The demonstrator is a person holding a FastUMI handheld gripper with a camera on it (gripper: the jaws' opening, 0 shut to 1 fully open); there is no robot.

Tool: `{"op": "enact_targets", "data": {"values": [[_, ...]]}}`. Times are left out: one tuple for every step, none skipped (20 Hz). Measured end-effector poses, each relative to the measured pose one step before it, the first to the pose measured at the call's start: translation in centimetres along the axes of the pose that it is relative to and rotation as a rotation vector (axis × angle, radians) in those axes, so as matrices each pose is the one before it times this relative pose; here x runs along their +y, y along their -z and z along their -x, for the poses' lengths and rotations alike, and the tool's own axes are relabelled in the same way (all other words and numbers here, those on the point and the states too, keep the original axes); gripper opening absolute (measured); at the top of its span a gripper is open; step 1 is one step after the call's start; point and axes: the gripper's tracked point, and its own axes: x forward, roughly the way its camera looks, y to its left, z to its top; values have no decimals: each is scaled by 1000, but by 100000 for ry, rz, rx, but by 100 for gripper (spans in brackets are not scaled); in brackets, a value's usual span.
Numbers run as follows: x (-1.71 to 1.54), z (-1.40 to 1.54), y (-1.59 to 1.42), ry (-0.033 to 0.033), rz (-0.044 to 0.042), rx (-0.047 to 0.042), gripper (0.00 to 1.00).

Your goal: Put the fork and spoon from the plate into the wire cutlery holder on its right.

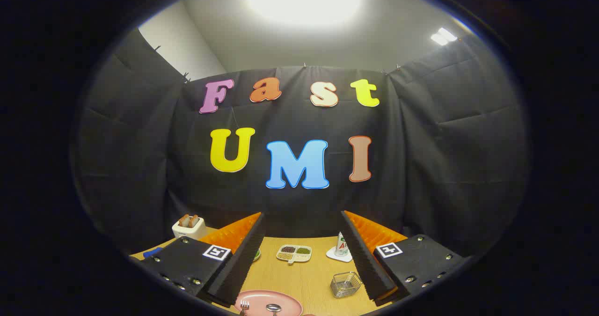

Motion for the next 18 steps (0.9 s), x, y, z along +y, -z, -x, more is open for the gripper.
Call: {"op": "enact_targets", "data": {"values": [[-16, -39, -15, 74, -1, 118, 97], [-1, 18, 107, -49, -6, 215, 97], [-2, 18, -94, -7, -41, -26, 97], [-38, 7, -9, 190, 45, -66, 97], [-8, -12, -84, 124, 95, -238, 97], [-31, -16, 16, 208, 38, -222, 97], [-3, -29, -13, 191, 23, -150, 97], [-8, 15, 79, 160, -78, 10, 97], [0, 8, -34, 133, -129, 94, 97], [-21, 2, 72, 162, -93, 163, 97], [1, -10, -43, 112, -3, 90, 97], [-23, -9, 47, 169, 28, 32, 97], [4, -10, 5, 96, 69, 190, 97], [-1, 4, 69, -23, 40, 257, 97], [-4, 42, -2, 49, -6, 201, 97], [-16, -17, 53, 75, 8, 126, 97], [-16, -16, 0, 179, 158, 269, 97], [-39, -21, 172, 273, 326, 471, 97]]}}
